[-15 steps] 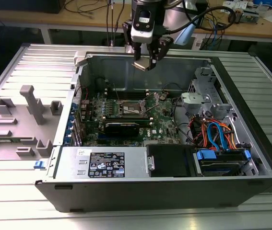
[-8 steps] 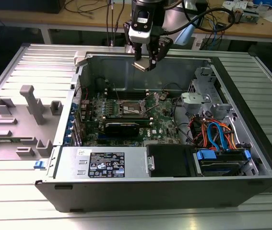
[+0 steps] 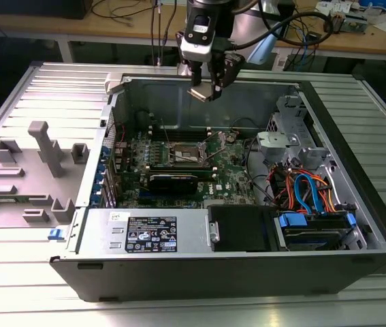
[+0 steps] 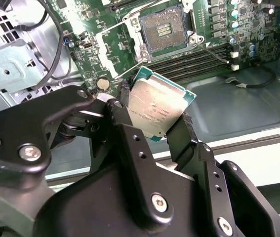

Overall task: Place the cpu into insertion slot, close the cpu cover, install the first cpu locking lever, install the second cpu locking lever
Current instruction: 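Place the cpu into insertion slot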

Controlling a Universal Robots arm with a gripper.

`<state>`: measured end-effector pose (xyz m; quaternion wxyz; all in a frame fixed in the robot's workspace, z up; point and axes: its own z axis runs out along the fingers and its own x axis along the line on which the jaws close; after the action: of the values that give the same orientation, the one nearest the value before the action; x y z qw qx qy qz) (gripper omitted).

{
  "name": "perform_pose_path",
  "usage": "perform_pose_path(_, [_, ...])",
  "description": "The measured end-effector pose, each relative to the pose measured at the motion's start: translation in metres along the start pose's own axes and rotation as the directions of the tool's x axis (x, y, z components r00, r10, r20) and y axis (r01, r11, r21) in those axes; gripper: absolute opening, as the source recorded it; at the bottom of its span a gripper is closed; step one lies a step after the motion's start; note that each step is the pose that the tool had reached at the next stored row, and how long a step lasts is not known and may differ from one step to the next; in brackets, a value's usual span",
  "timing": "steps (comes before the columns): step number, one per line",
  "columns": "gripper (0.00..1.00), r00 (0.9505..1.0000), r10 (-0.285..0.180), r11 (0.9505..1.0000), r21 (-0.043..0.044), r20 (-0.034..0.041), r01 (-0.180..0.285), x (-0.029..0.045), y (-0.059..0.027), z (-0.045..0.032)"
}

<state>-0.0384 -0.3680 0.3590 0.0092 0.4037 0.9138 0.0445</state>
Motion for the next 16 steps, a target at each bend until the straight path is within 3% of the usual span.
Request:
perform_pose_path(7, [0.54, 0.9973, 0.073, 0.9973, -0.0015, 0.0066, -0.073, 0.0000, -0.0001, 0.0006])
perform_pose_path(11, [0.54, 0.9924, 0.123, 0.9925, -0.0029, 0.0110, -0.123, 0.0000, -0.0001, 0.0008])
perform_pose_path(16, [0.54, 0.9909, 0.134, 0.9910, -0.0032, 0.0120, -0.134, 0.0000, -0.0001, 0.0009])
